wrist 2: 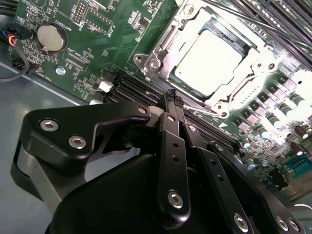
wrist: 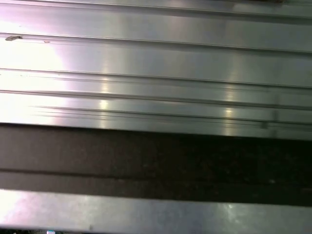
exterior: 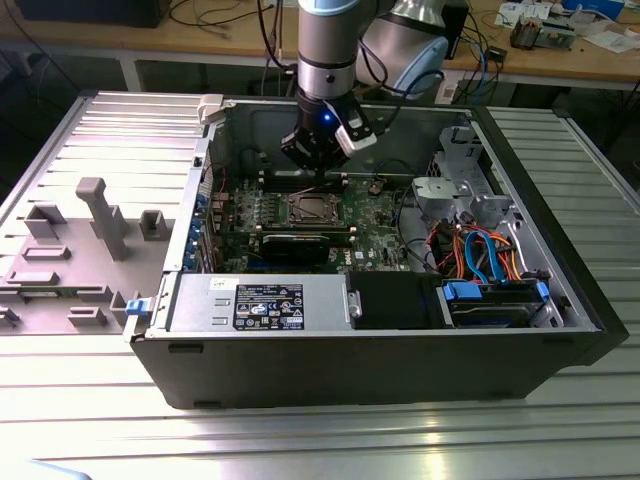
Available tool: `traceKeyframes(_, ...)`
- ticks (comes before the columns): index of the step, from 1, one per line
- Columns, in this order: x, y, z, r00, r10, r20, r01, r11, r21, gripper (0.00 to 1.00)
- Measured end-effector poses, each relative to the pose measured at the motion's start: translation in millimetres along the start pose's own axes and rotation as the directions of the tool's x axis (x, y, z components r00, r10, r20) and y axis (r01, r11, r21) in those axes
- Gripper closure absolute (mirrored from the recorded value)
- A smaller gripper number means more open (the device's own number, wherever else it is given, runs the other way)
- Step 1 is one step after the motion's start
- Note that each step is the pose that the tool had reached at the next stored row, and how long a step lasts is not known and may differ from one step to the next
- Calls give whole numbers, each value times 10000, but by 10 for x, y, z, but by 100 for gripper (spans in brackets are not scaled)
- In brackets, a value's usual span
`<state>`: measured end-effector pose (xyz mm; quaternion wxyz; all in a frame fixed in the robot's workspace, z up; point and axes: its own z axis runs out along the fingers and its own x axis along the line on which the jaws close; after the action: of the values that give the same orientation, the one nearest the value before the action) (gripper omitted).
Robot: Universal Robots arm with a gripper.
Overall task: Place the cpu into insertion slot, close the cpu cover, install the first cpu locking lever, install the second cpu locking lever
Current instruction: 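Install the first cpu locking lever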
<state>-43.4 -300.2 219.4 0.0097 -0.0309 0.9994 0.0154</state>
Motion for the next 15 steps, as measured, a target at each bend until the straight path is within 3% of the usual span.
traceKeyframes(15, -64, -4, 130, 10000, 0, -6, 0, 10000, 1, 89)
